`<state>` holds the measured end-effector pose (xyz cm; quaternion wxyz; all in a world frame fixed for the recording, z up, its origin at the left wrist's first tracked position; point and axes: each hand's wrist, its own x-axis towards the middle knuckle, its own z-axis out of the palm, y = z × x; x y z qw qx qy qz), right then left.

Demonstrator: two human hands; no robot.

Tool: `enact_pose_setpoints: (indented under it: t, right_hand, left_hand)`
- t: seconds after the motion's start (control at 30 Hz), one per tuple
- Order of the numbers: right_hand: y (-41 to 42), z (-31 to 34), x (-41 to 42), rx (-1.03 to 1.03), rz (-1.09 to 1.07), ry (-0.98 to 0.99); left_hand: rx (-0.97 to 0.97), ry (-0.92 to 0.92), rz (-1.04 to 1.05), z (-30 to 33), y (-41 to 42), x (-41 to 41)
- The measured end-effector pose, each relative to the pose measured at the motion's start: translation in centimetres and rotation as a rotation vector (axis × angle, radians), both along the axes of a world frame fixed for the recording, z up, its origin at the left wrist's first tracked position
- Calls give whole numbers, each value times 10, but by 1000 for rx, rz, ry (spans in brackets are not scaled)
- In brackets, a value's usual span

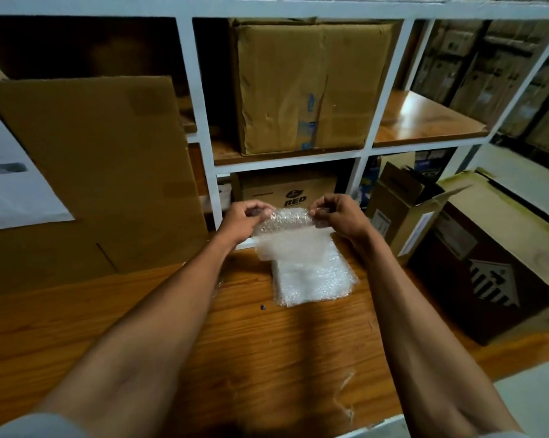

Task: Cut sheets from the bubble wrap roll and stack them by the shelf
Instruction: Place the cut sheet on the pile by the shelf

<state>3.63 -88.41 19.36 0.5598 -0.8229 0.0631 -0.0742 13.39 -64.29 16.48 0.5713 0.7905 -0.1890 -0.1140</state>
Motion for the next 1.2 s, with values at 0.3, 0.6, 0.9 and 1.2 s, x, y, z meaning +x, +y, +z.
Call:
enact_pose_setpoints:
  t: [0.3,0.6,0.9,1.2]
  right_hand:
    - [-39,-1,5,144,70,39]
    - [-63,-20,18,144,85,168]
    - [-75,-92,51,-14,-149,206]
    - [-97,-137,88,-148,-241,175]
  left_hand:
    - [-220,384,-166,-1,-14,5]
    - [-158,526,-193,-14,-32,15]
    - [196,284,39,-70,-67,34]
    - [269,238,112,-111,-95,66]
